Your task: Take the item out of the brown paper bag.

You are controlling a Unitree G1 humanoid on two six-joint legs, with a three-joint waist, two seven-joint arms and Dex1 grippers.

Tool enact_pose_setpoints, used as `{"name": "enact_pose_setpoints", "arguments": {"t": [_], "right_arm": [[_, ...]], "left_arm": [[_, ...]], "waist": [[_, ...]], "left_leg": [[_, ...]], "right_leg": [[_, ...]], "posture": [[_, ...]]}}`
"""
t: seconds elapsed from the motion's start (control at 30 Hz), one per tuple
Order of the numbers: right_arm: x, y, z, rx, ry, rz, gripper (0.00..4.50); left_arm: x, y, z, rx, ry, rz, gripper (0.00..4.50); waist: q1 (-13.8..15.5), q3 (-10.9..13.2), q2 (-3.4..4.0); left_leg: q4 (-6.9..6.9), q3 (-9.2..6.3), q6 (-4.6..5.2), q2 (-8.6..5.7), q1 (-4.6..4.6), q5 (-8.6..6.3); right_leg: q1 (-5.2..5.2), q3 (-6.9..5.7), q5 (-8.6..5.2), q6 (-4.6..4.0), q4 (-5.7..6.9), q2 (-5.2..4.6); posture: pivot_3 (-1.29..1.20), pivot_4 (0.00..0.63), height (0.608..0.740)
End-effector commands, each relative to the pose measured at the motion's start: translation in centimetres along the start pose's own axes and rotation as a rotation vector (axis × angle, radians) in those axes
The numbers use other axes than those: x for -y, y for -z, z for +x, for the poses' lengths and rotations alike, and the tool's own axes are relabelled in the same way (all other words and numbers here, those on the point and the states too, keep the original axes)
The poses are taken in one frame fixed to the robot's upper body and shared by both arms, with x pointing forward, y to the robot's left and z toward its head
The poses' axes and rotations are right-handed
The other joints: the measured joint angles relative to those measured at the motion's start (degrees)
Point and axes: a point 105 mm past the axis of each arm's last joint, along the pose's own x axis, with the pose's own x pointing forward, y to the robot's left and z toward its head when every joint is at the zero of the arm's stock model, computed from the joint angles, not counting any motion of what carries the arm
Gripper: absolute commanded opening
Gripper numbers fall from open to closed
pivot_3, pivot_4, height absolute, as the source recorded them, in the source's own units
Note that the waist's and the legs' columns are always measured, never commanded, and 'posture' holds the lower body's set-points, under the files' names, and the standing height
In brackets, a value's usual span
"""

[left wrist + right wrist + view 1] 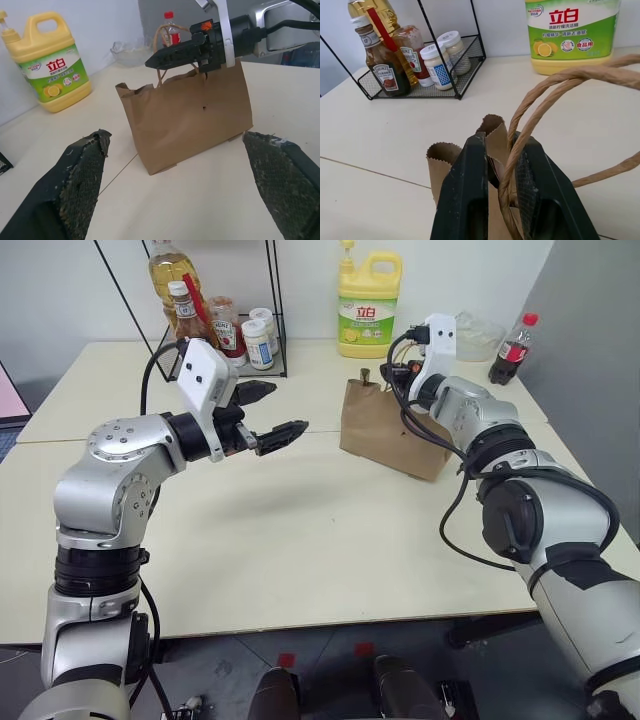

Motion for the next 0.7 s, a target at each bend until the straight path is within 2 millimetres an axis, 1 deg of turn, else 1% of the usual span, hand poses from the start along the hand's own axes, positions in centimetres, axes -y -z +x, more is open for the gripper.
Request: {"name": "enact_pose_setpoints", "arguments": {"t": [0.03, 0.13, 0.27, 0.43, 0.57, 0.7], "right_arm": [[-1.8, -4.8, -0.1, 0.130, -0.068, -0.068, 0.41], [-3.3, -5.8, -0.1, 0.162, -0.142, -0.077, 0.41], [-6.1, -6.9, 0.1, 0.194, -0.265, -0.107, 0.41], [-9.2, -7.2, 0.4, 0.211, -0.374, -0.095, 0.41], [-10.6, -7.2, 0.6, 0.217, -0.411, -0.074, 0.41], [-12.5, -7.4, 0.7, 0.225, -0.470, -0.059, 0.41]], "left_arm": [[-0.4, -1.1, -0.3, 0.041, -0.021, 0.025, 4.50], [-0.2, -1.1, -0.5, 0.046, -0.017, -0.001, 4.50], [0.3, -0.3, -1.1, 0.033, -0.012, -0.044, 4.50], [1.8, 1.3, -2.0, -0.015, -0.005, -0.077, 4.50], [2.7, 1.9, -2.7, -0.026, -0.024, -0.106, 4.50], [3.3, 2.4, -3.9, -0.044, -0.060, -0.137, 4.50]], "waist": [[0.0, 0.0, 0.01], [0.0, 0.0, 0.02], [-0.1, 0.0, 0.03], [-0.4, 0.0, 0.03], [-0.5, 0.0, 0.03], [-0.5, 0.0, 0.04]], "left_leg": [[0.00, 0.00, 0.00, 0.00, 0.00, 0.00], [0.00, 0.00, 0.00, 0.00, 0.00, 0.00], [-0.01, 0.00, 0.00, 0.00, 0.01, 0.00], [-0.01, -0.02, -0.01, 0.00, 0.00, 0.00], [0.01, -0.07, -0.01, 0.01, -0.01, 0.01], [0.01, -0.07, 0.04, 0.01, 0.00, -0.02]], "right_leg": [[0.00, 0.00, 0.00, 0.00, 0.00, 0.00], [0.00, 0.00, 0.00, 0.00, 0.00, 0.00], [0.00, -0.01, 0.00, 0.00, 0.03, 0.00], [0.00, -0.03, 0.00, 0.00, 0.04, -0.01], [0.00, -0.08, 0.00, -0.01, 0.09, -0.01], [0.00, -0.08, 0.00, -0.01, 0.09, -0.01]], "posture": [[0.00, 0.150, 0.740], [0.00, 0.150, 0.740], [0.00, 0.150, 0.740], [0.00, 0.150, 0.740], [0.00, 0.150, 0.740], [0.00, 0.150, 0.740]]}}
